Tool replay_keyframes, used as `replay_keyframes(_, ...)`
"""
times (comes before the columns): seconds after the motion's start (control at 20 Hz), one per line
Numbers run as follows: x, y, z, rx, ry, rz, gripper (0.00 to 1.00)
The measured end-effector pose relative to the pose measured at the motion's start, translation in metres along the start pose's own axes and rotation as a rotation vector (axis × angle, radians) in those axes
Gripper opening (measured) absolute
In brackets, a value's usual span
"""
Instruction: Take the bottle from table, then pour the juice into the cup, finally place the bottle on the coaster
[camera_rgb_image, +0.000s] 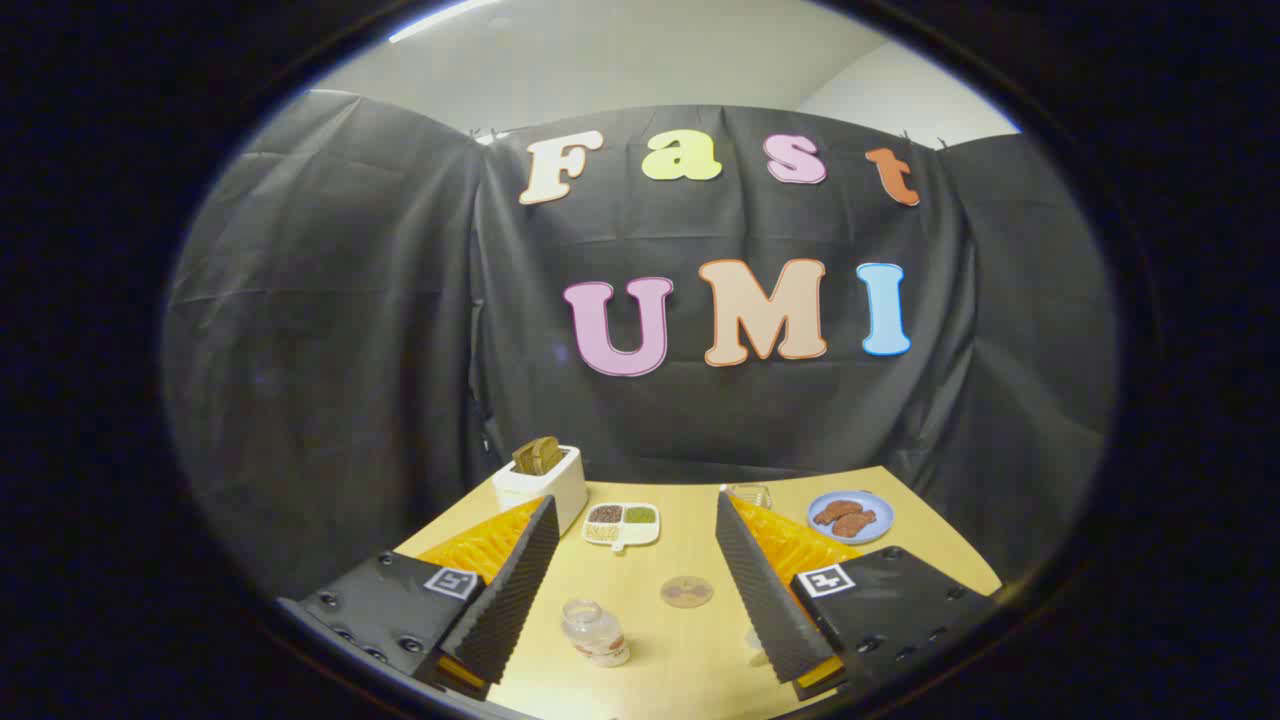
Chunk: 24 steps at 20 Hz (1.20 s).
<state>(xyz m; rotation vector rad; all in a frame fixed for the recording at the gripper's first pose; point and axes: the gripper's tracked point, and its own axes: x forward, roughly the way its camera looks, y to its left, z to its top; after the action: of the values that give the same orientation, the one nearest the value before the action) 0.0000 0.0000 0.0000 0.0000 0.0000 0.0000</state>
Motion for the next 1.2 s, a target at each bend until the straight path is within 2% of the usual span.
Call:
replay_keyframes(0.75, -0.018, 0.021, -0.022, -0.020, 0.041, 0.052, 0.99)
replay_keyframes(1.2, -0.031, 0.024, -0.074, -0.025, 0.111, 0.000, 0.99)
